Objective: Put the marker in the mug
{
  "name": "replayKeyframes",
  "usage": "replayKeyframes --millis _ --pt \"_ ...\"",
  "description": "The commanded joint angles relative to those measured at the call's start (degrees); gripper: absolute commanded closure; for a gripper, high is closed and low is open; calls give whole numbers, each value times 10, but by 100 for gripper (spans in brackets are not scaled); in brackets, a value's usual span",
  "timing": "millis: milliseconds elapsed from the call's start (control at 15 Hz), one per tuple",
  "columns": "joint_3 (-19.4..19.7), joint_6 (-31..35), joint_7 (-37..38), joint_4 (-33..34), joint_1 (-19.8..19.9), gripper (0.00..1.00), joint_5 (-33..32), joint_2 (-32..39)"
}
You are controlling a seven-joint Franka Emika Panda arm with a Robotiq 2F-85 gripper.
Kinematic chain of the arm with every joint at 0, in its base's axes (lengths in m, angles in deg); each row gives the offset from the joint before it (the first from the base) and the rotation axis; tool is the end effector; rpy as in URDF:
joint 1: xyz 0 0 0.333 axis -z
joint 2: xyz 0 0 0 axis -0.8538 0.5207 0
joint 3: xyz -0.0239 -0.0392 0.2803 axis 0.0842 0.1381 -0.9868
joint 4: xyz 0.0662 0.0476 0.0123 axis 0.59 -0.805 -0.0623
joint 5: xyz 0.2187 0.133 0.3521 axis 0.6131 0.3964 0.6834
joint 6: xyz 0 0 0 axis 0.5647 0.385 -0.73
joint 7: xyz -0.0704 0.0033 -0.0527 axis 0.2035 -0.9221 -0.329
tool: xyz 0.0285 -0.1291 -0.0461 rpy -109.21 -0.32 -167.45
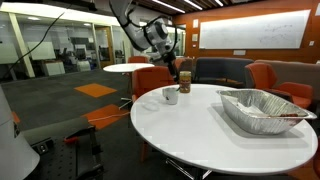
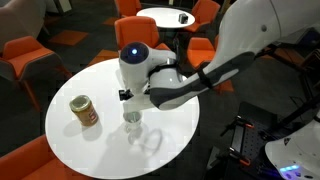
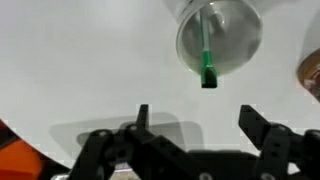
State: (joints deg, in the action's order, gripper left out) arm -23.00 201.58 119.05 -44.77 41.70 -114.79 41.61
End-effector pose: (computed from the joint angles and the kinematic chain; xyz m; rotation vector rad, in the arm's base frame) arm 0.6707 0.1960 0.1751 2.7687 -1.0425 0.5013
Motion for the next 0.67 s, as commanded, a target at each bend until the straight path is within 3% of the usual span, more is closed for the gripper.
replayKeyframes --millis 0,200,600 --pt "-22 -80 -176 -15 41 0 104 -44" --pt "-11 -139 -295 -12 54 0 141 -63" --pt "-5 -122 -393 -25 65 0 187 -76"
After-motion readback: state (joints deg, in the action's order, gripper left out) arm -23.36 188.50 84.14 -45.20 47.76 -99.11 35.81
